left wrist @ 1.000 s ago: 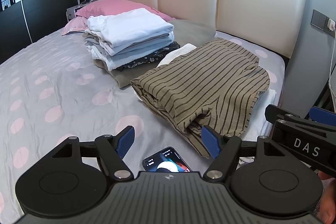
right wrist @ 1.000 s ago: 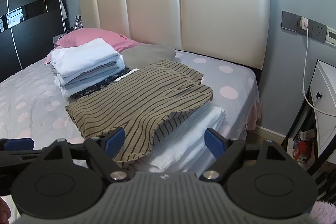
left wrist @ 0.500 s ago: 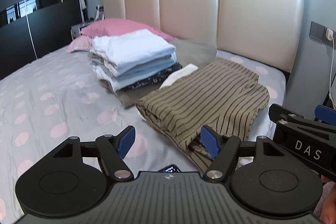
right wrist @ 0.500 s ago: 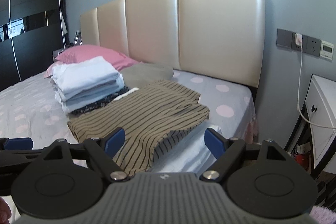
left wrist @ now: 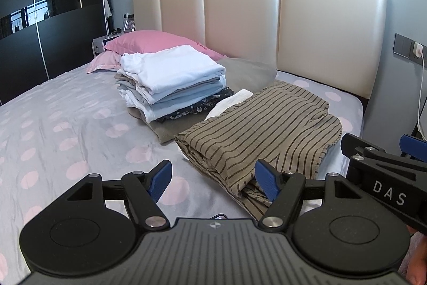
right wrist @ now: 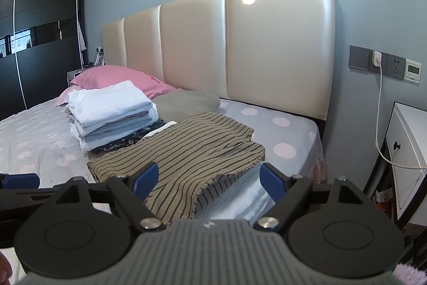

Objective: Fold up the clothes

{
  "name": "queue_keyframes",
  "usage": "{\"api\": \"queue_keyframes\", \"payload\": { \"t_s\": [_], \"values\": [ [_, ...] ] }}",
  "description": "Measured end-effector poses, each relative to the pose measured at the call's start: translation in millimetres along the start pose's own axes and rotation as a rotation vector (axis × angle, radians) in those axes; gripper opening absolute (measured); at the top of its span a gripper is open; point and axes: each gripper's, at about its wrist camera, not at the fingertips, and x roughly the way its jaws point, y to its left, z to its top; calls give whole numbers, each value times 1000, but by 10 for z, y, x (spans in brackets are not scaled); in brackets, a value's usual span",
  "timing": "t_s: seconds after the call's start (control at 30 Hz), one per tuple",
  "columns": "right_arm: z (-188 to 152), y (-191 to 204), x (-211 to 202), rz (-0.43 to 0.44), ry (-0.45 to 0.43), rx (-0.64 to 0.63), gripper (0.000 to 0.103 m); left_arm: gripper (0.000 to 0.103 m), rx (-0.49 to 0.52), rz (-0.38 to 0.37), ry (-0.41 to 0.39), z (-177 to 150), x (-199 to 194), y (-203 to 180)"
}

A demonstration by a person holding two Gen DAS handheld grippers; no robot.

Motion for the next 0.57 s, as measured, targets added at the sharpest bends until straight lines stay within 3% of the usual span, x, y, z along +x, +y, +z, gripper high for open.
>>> {"api": "queue_keyframes", "payload": {
  "t_s": [0.57],
  "values": [
    [7, 59, -5, 17, -2, -18, 85, 67, -10, -4, -1, -26, -26, 67]
  ]
}}
